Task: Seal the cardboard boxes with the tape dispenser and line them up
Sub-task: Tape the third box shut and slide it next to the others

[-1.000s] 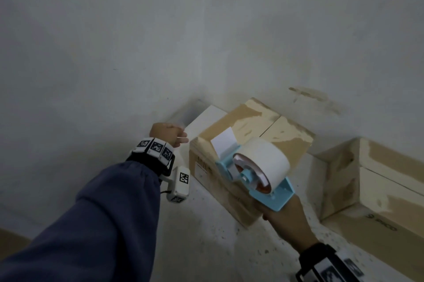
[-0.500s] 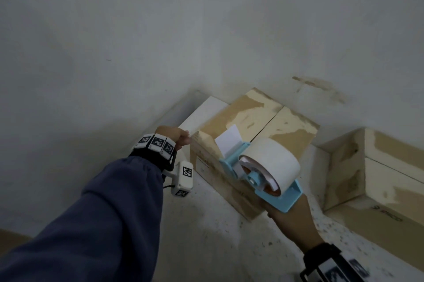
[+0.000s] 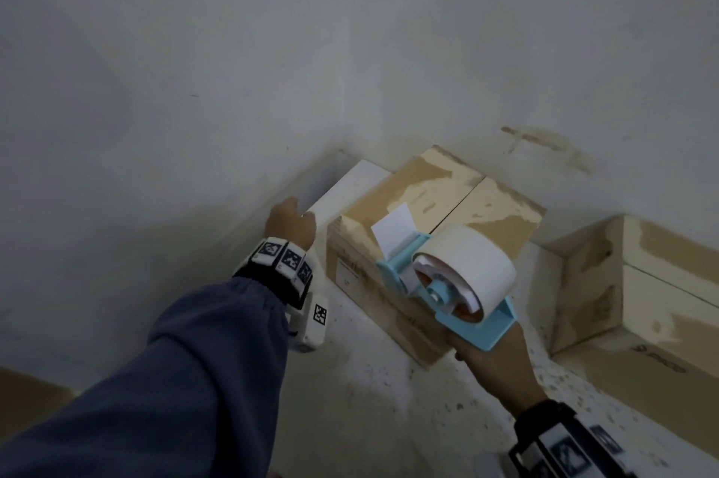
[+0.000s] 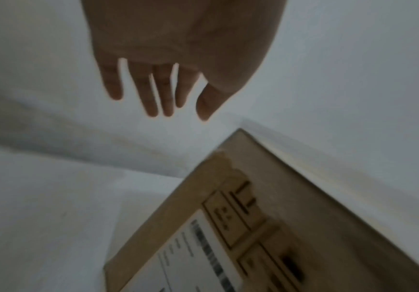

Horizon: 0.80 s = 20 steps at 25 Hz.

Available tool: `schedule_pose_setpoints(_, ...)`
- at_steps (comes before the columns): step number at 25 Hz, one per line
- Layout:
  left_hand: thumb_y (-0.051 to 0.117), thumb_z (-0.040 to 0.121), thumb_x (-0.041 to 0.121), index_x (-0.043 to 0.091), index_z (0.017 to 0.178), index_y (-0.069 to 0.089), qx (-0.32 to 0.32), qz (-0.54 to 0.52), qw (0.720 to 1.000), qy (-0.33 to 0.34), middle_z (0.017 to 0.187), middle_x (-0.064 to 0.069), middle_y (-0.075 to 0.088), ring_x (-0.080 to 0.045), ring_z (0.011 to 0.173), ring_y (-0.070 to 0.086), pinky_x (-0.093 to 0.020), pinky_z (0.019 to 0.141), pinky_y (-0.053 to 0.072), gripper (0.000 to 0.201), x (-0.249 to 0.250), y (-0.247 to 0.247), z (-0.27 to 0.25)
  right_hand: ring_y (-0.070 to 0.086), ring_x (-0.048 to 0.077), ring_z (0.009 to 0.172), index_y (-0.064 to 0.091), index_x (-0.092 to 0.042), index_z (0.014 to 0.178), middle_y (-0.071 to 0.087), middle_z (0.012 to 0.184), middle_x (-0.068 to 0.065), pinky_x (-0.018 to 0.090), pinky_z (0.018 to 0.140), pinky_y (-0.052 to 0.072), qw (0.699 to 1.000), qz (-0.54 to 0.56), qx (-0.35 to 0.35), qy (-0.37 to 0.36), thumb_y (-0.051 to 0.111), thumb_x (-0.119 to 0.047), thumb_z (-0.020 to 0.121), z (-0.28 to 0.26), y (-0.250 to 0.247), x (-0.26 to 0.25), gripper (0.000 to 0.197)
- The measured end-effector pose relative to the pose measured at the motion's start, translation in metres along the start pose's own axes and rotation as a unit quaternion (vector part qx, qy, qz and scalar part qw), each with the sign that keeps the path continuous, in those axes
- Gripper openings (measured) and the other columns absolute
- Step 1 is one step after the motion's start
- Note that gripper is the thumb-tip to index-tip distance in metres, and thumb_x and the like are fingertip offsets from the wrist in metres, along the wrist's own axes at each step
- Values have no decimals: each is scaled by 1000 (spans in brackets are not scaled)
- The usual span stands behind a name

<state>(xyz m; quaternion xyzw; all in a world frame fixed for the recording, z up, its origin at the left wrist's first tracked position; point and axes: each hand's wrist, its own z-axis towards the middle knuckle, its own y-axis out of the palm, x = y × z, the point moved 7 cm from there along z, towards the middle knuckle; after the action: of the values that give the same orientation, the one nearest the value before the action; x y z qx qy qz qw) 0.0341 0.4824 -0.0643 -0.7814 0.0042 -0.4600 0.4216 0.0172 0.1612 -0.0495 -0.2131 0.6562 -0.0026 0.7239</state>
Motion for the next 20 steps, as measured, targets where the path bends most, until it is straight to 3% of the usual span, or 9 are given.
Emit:
schedule_pose_setpoints(1,49,91,21,0,132,48,19,11,996,87,142,-19,44,-32,130,43,-36,107,35,46,21,-1,-10,62,-2,52,60,-20,78,67,60,-7,12,47,47,1000,-6,-6,-1,79,-5,71,0,-1,2,25)
schedule_pose_setpoints(3,37,99,18,2,146,25,-60,129,963,227,155,-15,23,-29,144,20,-38,117,19,52,55,27,-37,62,-3,53,61,-20,81,67,61,-11,11,48,46,999,-36,-4,-1,76,-3,73,2,-2,7,24)
schedule_pose_setpoints(5,37,98,22,3,150,4,-145,294,904,274,159,-14,1,-30,147,-2,-42,120,5,64,59,61,-59,62,-2,56,61,-23,85,68,66,-14,13,51,48,999,-37,-19,5,76,-6,75,2,0,7,25)
schedule_pose_setpoints(7,42,95,29,6,150,-4,-143,350,885,272,159,-14,-7,-31,147,-8,-44,120,1,75,50,73,-61,62,-1,57,62,-26,86,68,71,-9,17,51,48,999,-29,-33,15,75,-4,76,2,1,3,28)
schedule_pose_setpoints(11,43,93,41,12,151,-6,-125,360,886,263,159,-10,-9,-28,147,-11,-43,120,0,81,46,79,-59,58,2,53,63,-26,73,68,69,-7,31,54,43,998,-32,-46,34,73,1,73,4,-4,-6,29)
schedule_pose_setpoints(14,44,91,48,7,150,-6,-120,376,884,250,159,-11,-10,-28,147,-8,-43,120,1,87,50,77,-59,57,0,48,61,-24,68,65,54,-11,24,49,43,995,-70,-58,39,75,0,70,-8,-22,-10,28)
schedule_pose_setpoints(17,34,79,75,4,149,-4,-125,376,887,239,159,-13,-9,-28,147,-7,-45,120,2,107,48,78,-58,55,-5,45,59,-18,72,62,51,-10,9,43,40,992,-90,-69,58,75,4,70,-37,-60,-3,27)
schedule_pose_setpoints(20,33,65,88,5,150,-5,-126,369,893,227,159,-12,-9,-27,148,-6,-46,120,2,124,47,79,-59,55,-5,46,60,-14,81,64,53,-14,10,43,41,989,-105,-64,82,74,5,71,-63,-98,12,25)
